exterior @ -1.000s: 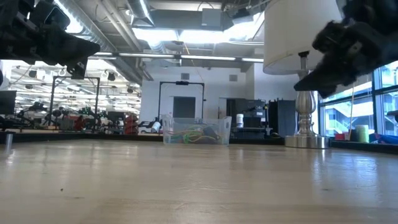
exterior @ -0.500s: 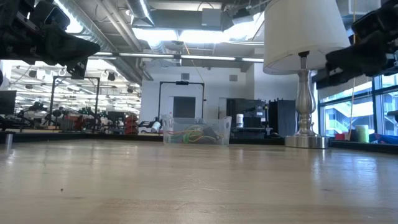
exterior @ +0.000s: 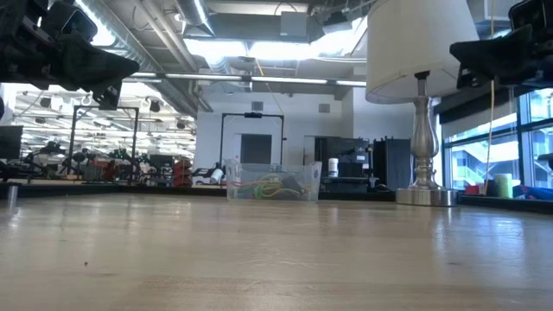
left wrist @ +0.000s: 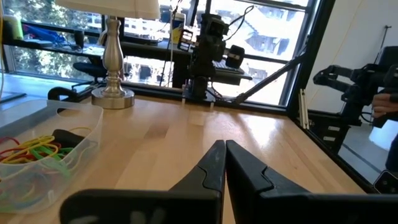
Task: Pick and place rubber bands into bin
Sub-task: Return to Home Position
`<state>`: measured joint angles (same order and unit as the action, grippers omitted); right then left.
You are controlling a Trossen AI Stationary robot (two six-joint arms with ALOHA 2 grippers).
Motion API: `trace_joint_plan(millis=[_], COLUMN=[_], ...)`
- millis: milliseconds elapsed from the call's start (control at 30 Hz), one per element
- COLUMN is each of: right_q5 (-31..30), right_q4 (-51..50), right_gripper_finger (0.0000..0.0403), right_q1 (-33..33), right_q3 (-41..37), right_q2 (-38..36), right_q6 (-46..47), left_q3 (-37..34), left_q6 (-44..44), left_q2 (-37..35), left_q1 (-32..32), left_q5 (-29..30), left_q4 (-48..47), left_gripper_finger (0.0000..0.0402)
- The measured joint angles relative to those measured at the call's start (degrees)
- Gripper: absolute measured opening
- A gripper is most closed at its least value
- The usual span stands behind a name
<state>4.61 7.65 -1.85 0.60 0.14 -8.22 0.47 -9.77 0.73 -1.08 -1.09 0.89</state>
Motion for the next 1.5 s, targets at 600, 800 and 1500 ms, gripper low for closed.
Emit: trace_joint_plan(millis=[600, 800, 1500], right_q5=[-0.94, -0.94, -1.03], right_q4=[-6.46, -6.48, -6.48], right_gripper_finger=[0.0007, 0.0007, 0.0008], right_q1=[0.20, 0.20, -0.09], right_q3=[0.00, 0.00, 0.00], right_q2=[0.44, 0.44, 0.44], right_q6=[0.47, 0.47, 0.47], left_q3=[0.00, 0.00, 0.00], left_q6=[0.01, -0.01, 0.00], left_q2=[-0.04, -0.04, -0.04], left_q1=[0.00, 0.00, 0.00], left_q5=[-0.03, -0.02, 0.01], left_q4=[0.11, 0.11, 0.11], left_gripper_finger=[0.0010, 0.0009, 0.0009])
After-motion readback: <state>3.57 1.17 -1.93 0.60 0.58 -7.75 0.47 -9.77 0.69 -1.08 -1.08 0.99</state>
